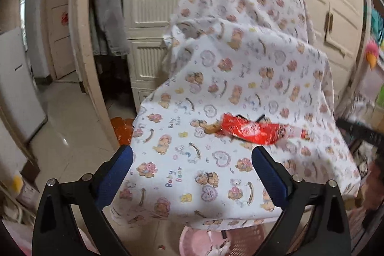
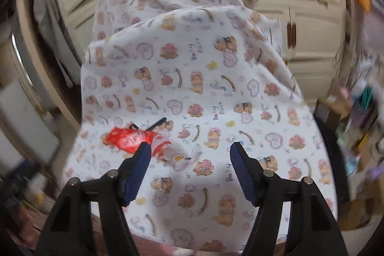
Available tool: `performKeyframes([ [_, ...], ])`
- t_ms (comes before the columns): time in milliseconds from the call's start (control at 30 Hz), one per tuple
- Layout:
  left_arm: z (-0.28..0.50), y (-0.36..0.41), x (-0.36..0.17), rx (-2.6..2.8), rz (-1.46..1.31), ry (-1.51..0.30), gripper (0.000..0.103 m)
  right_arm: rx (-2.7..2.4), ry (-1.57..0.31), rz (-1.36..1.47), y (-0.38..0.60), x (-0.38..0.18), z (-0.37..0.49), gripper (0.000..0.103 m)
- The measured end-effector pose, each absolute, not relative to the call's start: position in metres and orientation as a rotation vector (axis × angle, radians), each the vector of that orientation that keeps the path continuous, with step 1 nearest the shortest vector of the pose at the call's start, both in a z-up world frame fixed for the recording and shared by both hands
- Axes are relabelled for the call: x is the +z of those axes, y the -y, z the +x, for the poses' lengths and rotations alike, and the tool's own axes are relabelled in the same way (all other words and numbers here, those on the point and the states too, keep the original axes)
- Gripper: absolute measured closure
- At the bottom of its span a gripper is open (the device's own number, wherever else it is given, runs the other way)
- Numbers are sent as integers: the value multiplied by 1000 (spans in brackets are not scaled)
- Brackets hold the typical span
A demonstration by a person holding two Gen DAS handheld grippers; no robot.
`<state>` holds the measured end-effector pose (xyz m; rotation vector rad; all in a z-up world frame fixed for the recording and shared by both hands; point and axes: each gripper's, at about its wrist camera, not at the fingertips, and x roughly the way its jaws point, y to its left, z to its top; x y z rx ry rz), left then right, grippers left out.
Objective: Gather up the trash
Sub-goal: 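Grasp the red wrapper with the right tool while the left tool grasps the wooden clothespin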
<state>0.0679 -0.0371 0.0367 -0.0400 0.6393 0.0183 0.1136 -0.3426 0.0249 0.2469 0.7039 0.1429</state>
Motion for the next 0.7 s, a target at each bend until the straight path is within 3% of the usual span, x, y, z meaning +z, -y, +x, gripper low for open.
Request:
performKeyframes([
  [167, 85, 50, 26, 0, -7, -720, 34, 181, -751, 261, 342, 14, 135, 34],
  [233, 89, 53, 23, -15, -12, -739, 38, 219, -789, 259, 332, 6, 146, 33],
  [433, 89, 54, 25, -17, -9, -767, 38, 213, -871, 313, 308, -19, 177, 31],
  [500, 91, 50, 25, -21, -14, -792, 29, 148, -931, 258, 295, -35, 192, 32],
  [567, 95, 44, 26, -7, -14, -812, 22, 134, -942, 281, 292, -46, 196, 51],
  [633, 98, 39, 28, 2, -13, -813, 17, 159, -947, 322, 291, -48, 198, 83],
  [700, 103, 36, 29, 6, -14, -819, 12, 184, -935, 326, 290, -45, 194, 94],
])
